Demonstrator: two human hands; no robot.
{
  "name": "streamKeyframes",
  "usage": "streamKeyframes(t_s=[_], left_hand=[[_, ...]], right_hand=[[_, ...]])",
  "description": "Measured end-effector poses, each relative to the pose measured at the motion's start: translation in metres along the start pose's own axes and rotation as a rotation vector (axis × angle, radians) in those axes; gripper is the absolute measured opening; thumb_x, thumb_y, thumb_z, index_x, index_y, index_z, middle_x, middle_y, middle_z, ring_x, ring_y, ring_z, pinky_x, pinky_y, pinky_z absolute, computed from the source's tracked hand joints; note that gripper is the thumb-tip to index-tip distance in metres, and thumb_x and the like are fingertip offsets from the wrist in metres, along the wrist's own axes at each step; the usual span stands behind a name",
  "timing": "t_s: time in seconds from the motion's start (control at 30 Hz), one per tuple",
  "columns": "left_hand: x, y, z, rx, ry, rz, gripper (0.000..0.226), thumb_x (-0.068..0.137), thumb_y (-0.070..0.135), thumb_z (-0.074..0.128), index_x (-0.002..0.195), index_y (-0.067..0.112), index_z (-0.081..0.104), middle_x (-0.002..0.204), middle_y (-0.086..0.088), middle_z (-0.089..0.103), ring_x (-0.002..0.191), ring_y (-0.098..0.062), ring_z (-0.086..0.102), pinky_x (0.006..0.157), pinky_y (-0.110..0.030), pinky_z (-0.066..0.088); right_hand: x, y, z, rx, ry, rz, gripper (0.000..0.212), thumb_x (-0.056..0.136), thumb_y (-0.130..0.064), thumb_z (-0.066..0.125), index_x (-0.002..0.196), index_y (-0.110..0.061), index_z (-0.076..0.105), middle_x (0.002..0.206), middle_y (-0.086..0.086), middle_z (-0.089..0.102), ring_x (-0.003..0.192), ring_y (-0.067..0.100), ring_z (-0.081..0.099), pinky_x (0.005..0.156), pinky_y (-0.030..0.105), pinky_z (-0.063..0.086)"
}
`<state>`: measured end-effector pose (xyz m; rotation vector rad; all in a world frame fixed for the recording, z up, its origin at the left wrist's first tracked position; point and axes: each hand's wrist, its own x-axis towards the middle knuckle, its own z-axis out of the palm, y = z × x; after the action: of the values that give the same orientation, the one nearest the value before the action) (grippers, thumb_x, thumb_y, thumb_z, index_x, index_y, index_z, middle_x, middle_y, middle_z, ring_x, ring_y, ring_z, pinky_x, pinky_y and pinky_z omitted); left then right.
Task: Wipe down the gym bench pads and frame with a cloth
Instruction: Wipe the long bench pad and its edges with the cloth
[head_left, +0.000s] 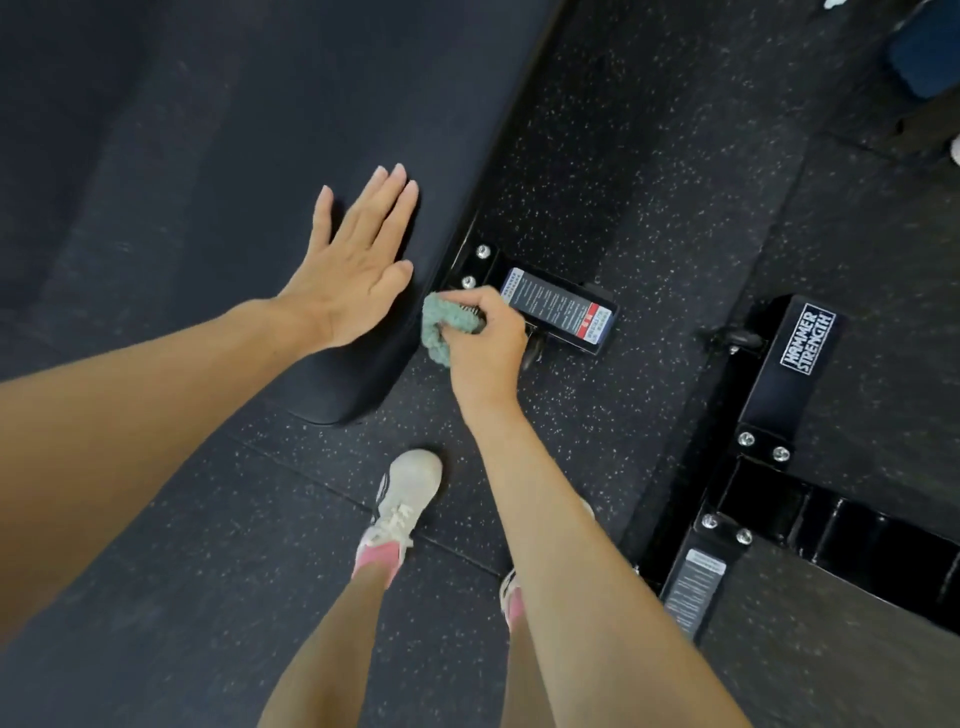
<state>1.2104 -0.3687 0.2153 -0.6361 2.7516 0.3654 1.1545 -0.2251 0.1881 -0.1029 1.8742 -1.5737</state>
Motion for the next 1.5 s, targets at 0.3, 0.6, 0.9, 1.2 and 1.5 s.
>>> streamKeyframes(t_s=[0.3,0.6,0.9,1.2,1.5], left_hand=[[-0.001,0.001,0.003,0.063,0.070,0.015,0.060,0.100,0.022,0.024,0.152,0.011,-0.003,0.161,-0.002,-0.009,0.147,-0.014,-0.012,0.115,-0.045,-0.014],[-0.042,0.009,0.014,0.029,0.168,-0.041,0.060,0.103,0.028,0.023,0.152,0.008,-0.006,0.160,-0.004,-0.013,0.146,-0.015,-0.017,0.110,-0.041,-0.021],[-0.090,-0.022,0.023,-0.215,0.266,-0.290,0.055,0.103,0.023,0.025,0.153,0.010,0.005,0.161,-0.003,-0.002,0.147,-0.015,-0.011,0.116,-0.042,-0.011],[-0.097,-0.025,0.032,-0.210,0.090,-0.193,0.059,0.102,0.023,0.025,0.153,0.015,-0.005,0.160,0.002,-0.012,0.145,-0.010,-0.018,0.114,-0.042,-0.015],[-0.102,-0.020,0.044,0.016,0.185,-0.177,0.056,0.101,0.028,0.018,0.153,0.012,0.002,0.161,-0.005,-0.002,0.148,-0.018,-0.007,0.117,-0.048,-0.002]], right_hand=[[-0.014,0.016,0.018,0.052,0.164,-0.042,0.017,0.081,0.011,0.066,0.089,-0.004,0.068,0.084,-0.009,0.063,0.073,-0.010,0.057,0.069,0.006,0.043],[-0.138,0.057,0.058,0.228,-0.136,0.148,0.018,0.082,0.015,0.060,0.087,-0.001,0.068,0.084,0.008,0.067,0.068,0.008,0.059,0.059,0.021,0.049],[-0.120,0.034,0.074,0.068,0.390,-0.065,0.031,0.079,0.015,0.061,0.095,-0.011,0.059,0.101,0.002,0.057,0.086,0.009,0.054,0.070,0.007,0.040],[-0.176,0.060,0.115,0.070,0.363,0.028,0.041,0.077,0.021,0.060,0.083,-0.019,0.057,0.095,-0.004,0.053,0.079,0.004,0.057,0.066,0.021,0.052],[-0.107,0.043,0.072,0.071,0.455,-0.094,0.026,0.081,0.011,0.065,0.093,-0.013,0.067,0.088,-0.005,0.065,0.078,0.005,0.059,0.071,0.015,0.048]])
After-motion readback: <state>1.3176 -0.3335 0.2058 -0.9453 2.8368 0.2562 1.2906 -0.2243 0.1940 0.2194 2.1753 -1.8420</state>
